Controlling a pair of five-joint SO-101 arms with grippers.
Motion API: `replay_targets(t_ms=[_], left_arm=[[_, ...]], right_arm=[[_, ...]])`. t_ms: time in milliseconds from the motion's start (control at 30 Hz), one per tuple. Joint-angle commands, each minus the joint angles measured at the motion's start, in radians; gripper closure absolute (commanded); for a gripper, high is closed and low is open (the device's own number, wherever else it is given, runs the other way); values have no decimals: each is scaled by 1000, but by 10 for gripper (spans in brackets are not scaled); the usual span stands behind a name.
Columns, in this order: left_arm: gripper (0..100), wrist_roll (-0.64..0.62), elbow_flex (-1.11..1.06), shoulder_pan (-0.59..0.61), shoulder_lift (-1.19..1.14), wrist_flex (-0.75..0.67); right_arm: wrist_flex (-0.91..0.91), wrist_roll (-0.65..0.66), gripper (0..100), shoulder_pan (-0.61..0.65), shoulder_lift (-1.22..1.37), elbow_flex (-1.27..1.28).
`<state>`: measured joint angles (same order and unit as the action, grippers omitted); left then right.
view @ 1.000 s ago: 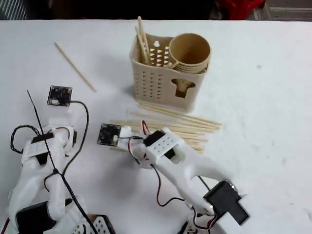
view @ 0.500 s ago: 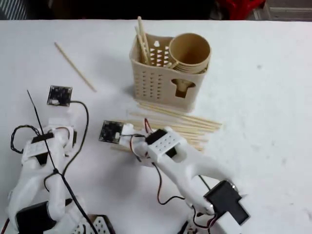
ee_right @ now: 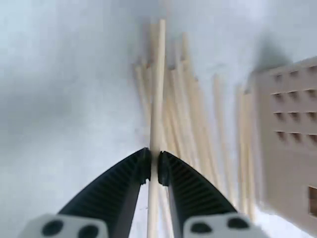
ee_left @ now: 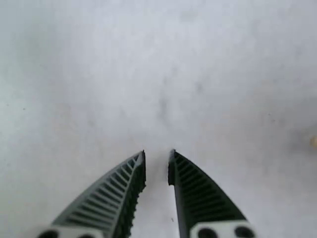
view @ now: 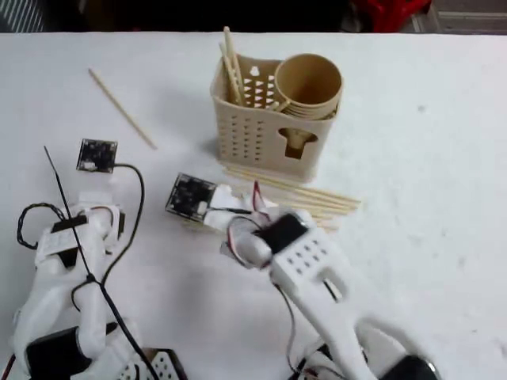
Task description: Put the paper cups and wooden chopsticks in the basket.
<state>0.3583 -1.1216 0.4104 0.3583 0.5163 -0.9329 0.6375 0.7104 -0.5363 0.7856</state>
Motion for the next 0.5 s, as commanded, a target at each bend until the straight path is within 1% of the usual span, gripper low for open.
replay_targets(t_ms=[0,67,233,367,467], left_arm=[[902,12,2,-25,24,-23],[902,12,2,-25,24,-23],[902,12,2,-25,24,-23],[902,12,2,-25,24,-23],[902,12,2,-25,24,-23]], right_arm=[[-48,-25,982,-33,-220,-77],[-48,-54,982,-70,-265,-158],[13,-215,982,-150,-245,-465],[159,-328,981,-176,-147,-631],[323,-359,981,-177,-48,-687]])
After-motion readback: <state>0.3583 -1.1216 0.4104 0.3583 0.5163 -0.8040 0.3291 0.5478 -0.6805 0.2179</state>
